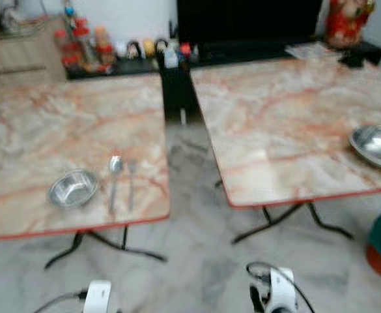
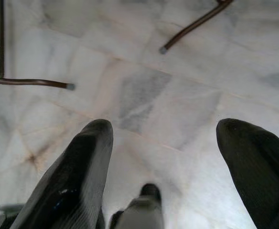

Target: Setting the table

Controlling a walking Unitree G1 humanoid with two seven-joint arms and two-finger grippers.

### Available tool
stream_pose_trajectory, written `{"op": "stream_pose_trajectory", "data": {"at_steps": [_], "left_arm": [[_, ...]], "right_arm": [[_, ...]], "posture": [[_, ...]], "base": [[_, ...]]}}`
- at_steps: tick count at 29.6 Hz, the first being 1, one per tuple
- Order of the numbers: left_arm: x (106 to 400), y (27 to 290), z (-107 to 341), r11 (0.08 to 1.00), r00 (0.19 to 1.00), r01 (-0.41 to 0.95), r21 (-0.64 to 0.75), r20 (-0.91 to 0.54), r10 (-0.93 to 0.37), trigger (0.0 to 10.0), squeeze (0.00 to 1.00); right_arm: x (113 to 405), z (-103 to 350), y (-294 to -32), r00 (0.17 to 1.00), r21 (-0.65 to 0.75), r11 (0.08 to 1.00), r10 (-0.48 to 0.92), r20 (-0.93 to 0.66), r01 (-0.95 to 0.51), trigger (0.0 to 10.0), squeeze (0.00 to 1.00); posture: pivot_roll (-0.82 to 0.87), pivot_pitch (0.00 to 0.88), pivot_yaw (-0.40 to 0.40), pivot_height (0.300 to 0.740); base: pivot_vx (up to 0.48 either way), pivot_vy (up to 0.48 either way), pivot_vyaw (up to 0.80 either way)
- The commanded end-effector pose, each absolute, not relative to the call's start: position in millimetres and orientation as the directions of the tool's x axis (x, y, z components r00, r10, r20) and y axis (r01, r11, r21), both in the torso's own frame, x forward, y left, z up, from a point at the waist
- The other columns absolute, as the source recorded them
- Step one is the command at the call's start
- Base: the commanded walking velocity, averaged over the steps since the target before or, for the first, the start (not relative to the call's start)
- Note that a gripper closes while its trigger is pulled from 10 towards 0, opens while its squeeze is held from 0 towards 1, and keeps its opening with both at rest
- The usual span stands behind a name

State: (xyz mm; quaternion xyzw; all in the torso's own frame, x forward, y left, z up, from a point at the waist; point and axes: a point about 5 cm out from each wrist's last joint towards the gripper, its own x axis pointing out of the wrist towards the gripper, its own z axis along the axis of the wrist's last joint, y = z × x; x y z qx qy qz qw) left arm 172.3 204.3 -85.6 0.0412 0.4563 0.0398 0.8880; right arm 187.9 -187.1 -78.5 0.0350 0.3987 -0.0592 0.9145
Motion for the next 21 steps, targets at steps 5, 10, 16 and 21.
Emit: {"op": "stream_pose_trajectory", "data": {"at_steps": [5, 10, 16, 21], "left_arm": [[172.3, 207.3, -85.1, 0.992, 0.58, -0.029, 0.125, -0.806, 0.118, 10.0, 0.0], [171.9, 207.2, -85.3, 0.992, 0.581, -0.031, 0.125, -0.805, 0.12, 10.0, 0.0], [171.3, 208.1, -85.4, 0.991, 0.579, -0.026, 0.129, -0.806, 0.12, 10.0, 0.0], [174.4, 207.5, -83.8, 0.993, 0.595, -0.046, 0.111, -0.795, 0.117, 10.0, 0.0]], "right_arm": [[184.4, -80.8, -183.8, 0.664, 0.027, 0.99, -0.072, -0.744, 0.137, 10.0, 0.0], [185.3, -80.0, -182.1, 0.676, 0.012, 0.994, -0.064, -0.734, 0.107, 10.0, 0.0], [183.9, -81.0, -182.5, 0.667, 0.025, 0.993, -0.06, -0.743, 0.118, 10.0, 0.0], [185.4, -80.5, -180.4, 0.669, 0.026, 0.994, -0.05, -0.741, 0.104, 10.0, 0.0]], "posture": [[-0.02, 0.0, 0.068, 0.723], [-0.02, 0.0, 0.064, 0.723], [-0.01, 0.0, 0.061, 0.723], [0.0, 0.0, 0.054, 0.723]], "base": [[0.0, 0.344, 0.0], [0.0, 0.334, 0.23], [0.0, 0.129, 0.38], [0.0, 0.0, 0.0]]}}
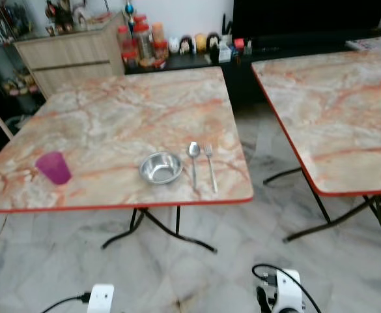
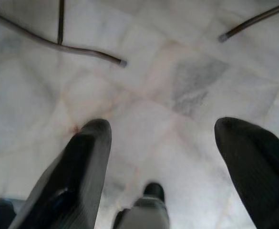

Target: Setting the table

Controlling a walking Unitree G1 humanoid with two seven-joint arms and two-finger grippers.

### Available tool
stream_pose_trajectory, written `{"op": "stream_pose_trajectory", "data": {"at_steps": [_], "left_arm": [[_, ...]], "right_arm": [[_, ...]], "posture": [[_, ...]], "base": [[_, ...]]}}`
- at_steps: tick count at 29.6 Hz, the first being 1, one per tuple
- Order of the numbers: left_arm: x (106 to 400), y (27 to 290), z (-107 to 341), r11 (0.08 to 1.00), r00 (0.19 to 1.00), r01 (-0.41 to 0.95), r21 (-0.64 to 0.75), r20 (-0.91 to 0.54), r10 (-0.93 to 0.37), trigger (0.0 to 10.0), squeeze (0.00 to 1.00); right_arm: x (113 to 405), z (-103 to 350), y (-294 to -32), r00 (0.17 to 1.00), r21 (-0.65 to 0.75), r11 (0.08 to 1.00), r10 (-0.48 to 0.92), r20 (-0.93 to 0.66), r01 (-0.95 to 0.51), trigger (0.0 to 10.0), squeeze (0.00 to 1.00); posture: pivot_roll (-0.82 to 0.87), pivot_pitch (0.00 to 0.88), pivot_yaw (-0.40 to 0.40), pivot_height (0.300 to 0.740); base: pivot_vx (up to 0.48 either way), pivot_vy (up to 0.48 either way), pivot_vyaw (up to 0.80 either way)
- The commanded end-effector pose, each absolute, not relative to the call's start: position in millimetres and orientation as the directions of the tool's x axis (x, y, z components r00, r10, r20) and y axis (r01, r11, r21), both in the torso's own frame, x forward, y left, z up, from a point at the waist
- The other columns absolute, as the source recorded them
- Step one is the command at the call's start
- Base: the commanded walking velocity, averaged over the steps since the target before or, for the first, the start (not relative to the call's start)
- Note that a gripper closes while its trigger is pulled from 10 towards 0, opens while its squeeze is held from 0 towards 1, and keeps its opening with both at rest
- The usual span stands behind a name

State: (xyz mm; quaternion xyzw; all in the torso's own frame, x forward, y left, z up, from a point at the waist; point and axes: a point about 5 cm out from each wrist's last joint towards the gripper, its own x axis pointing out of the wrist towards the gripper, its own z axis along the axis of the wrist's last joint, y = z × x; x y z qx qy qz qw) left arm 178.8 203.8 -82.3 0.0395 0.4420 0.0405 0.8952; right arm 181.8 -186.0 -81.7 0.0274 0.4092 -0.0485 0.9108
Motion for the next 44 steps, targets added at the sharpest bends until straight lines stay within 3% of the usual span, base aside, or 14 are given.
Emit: {"op": "stream_pose_trajectory", "data": {"at_steps": [1, 27, 44], "left_arm": [[175.8, 207.3, -83.1, 0.993, 0.602, -0.057, 0.105, -0.79, 0.118, 10.0, 0.0], [182.1, 205.4, -80.1, 0.992, 0.625, -0.073, 0.101, -0.771, 0.124, 10.0, 0.0], [175.9, 208.0, -82.4, 0.991, 0.615, -0.077, 0.106, -0.778, 0.131, 10.0, 0.0]], "right_arm": [[186.9, -79.9, -178.9, 0.674, 0.025, 0.996, -0.043, -0.738, 0.091, 10.0, 0.0], [187.5, -79.6, -178.9, 0.675, 0.035, 0.995, -0.038, -0.737, 0.094, 10.0, 0.0], [189.8, -78.8, -177.7, 0.674, 0.044, 0.996, -0.021, -0.739, 0.078, 10.0, 0.0]], "posture": [[0.0, 0.0, 0.052, 0.723], [-0.01, 0.0, 0.052, 0.723], [0.0, 0.0, 0.046, 0.723]], "base": [[0.0, 0.0, 0.0], [0.037, 0.0, 0.0], [0.303, 0.0, 0.0]]}}
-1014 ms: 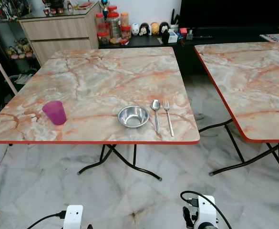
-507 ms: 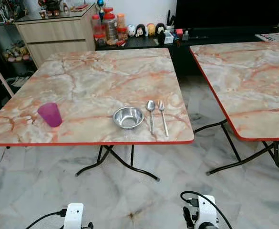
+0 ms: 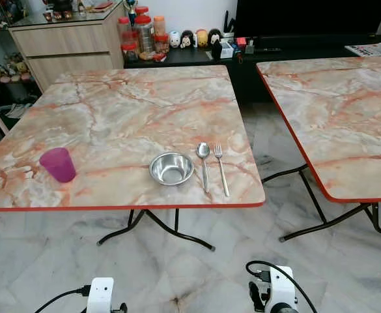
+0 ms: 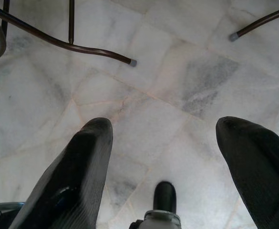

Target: Setting the table

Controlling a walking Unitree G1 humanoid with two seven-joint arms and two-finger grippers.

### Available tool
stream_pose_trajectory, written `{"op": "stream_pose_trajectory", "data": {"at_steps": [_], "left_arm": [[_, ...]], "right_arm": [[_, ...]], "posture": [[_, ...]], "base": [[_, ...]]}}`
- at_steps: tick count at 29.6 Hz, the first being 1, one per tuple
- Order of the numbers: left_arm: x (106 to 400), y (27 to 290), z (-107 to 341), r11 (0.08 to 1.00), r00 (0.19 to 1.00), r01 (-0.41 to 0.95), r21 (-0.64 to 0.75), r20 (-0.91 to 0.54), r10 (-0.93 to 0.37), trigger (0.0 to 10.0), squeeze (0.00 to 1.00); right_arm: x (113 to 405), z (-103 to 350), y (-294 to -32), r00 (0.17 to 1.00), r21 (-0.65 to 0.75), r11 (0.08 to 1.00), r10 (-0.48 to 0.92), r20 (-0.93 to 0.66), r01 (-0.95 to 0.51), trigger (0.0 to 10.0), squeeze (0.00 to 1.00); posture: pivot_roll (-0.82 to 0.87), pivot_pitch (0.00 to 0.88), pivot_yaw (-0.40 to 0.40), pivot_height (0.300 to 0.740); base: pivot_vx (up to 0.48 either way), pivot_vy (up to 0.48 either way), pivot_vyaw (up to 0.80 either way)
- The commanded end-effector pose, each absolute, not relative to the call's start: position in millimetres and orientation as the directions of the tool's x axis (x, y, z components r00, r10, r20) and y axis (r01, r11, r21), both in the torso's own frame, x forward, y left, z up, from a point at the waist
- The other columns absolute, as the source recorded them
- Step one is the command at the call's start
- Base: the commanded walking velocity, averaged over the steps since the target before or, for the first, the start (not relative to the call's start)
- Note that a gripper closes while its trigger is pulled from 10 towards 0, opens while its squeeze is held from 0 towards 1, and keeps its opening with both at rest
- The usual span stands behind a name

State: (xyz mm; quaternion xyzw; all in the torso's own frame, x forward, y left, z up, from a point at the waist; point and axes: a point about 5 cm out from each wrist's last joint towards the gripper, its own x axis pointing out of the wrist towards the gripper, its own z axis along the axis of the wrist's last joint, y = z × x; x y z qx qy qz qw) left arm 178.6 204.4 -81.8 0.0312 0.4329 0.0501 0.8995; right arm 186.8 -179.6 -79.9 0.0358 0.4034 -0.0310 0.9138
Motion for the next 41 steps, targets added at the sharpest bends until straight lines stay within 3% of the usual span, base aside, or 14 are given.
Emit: {"op": "stream_pose_trajectory", "data": {"at_steps": [1, 28, 41], "left_arm": [[175.8, 207.9, -82.4, 0.991, 0.615, -0.076, 0.106, -0.778, 0.13, 10.0, 0.0], [173.3, 207.2, -83.6, 0.991, 0.612, -0.086, 0.105, -0.779, 0.135, 10.0, 0.0], [157.7, 254.0, -70.3, 0.939, 0.696, -0.29, 0.184, -0.633, 0.338, 10.0, 0.0]], "right_arm": [[189.7, -78.9, -177.8, 0.673, 0.043, 0.996, -0.02, -0.739, 0.077, 10.0, 0.0], [187.5, -80.4, -178.2, 0.659, 0.042, 0.996, -0.024, -0.752, 0.084, 10.0, 0.0], [185.3, -81.6, -175.4, 0.655, 0.037, 0.998, -0.007, -0.755, 0.054, 10.0, 0.0]], "posture": [[0.0, 0.0, 0.046, 0.723], [0.0, 0.0, 0.045, 0.723], [0.04, 0.0, 0.046, 0.723]], "base": [[0.319, 0.0, 0.0], [0.295, 0.0, 0.0], [0.0, 0.0, 0.0]]}}
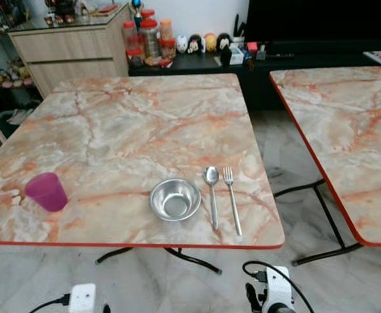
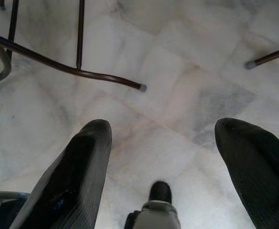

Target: Setting the table

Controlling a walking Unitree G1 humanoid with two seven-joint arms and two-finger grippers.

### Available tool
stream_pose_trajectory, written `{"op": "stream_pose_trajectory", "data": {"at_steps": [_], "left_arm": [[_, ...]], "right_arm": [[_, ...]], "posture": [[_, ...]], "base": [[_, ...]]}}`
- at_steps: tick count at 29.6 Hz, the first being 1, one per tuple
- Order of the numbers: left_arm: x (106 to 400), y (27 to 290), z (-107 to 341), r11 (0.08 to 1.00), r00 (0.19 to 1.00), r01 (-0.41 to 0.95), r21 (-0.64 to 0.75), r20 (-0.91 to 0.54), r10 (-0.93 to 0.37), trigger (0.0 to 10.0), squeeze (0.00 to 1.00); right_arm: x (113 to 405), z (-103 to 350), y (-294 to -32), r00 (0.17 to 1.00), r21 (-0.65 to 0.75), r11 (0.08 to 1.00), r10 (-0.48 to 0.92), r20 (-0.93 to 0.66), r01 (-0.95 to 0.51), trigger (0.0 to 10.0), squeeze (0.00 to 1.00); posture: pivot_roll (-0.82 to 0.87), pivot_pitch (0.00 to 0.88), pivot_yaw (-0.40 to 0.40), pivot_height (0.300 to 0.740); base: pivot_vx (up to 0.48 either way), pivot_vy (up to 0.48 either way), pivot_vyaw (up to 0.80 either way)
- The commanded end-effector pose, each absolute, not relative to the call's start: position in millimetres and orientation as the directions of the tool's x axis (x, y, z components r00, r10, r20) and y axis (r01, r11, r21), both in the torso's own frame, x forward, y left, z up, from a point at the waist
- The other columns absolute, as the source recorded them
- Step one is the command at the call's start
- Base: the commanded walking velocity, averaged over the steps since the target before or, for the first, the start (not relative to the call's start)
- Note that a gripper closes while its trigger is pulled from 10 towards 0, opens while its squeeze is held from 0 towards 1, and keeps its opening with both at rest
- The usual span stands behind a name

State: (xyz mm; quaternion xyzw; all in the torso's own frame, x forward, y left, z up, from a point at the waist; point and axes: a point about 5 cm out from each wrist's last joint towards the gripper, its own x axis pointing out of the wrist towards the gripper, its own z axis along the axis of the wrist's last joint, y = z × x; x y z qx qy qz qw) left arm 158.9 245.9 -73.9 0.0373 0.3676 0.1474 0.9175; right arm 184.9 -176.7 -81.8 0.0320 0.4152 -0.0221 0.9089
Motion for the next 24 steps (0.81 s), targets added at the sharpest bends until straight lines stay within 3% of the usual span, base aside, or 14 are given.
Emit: {"op": "stream_pose_trajectory", "data": {"at_steps": [1, 6, 9, 12, 13, 20, 24], "left_arm": [[156.6, 259.3, -67.6, 0.93, 0.704, -0.31, 0.199, -0.61, 0.365, 10.0, 0.0], [152.2, 270.7, -62.1, 0.902, 0.709, -0.36, 0.237, -0.559, 0.43, 10.0, 0.0], [141.3, 309.3, -32.1, 0.741, 0.664, -0.602, 0.296, -0.33, 0.671, 10.0, 0.0], [140.4, 327.5, 1.9, 0.617, 0.614, -0.724, 0.307, -0.12, 0.78, 10.0, 0.0], [140.4, 327.5, 1.9, 0.617, 0.614, -0.724, 0.307, -0.12, 0.78, 10.0, 0.0], [176.9, 342.6, 97.2, 0.523, 0.597, -0.799, 0.296, 0.284, 0.751, 10.0, 0.0], [195.1, 338.5, 145.1, 0.539, 0.6, -0.798, 0.268, 0.428, 0.676, 10.0, 0.0]], "right_arm": [[185.4, -81.6, -174.9, 0.655, 0.037, 0.998, -0.006, -0.755, 0.052, 10.0, 0.0], [185.3, -81.8, -174.1, 0.654, 0.037, 0.998, -0.003, -0.756, 0.048, 10.0, 0.0], [185.9, -81.4, -175.4, 0.655, 0.03, 0.998, -0.009, -0.756, 0.048, 10.0, 0.0], [185.7, -81.4, -176.4, 0.653, 0.025, 0.999, -0.01, -0.758, 0.045, 10.0, 0.0], [185.7, -81.4, -176.4, 0.653, 0.025, 0.999, -0.01, -0.758, 0.045, 10.0, 0.0], [187.6, -80.2, -180.4, 0.654, 0.002, 0.999, -0.028, -0.756, 0.045, 10.0, 0.0], [190.1, -78.6, -184.0, 0.66, -0.018, 0.998, -0.053, -0.749, 0.06, 10.0, 0.0]], "posture": [[0.04, 0.0, 0.046, 0.723], [0.05, 0.0, 0.043, 0.723], [0.07, 0.0, 0.036, 0.723], [0.08, 0.0, 0.03, 0.723], [0.08, 0.0, 0.03, 0.723], [0.09, 0.0, 0.022, 0.723], [0.08, 0.0, 0.023, 0.723]], "base": [[0.0, 0.0, 0.0], [0.0, 0.0, 0.0], [0.0, 0.0, 0.0], [0.0, 0.0, 0.0], [0.0, 0.0, 0.0], [0.0, 0.0, 0.0], [0.0, 0.0, 0.0]]}}
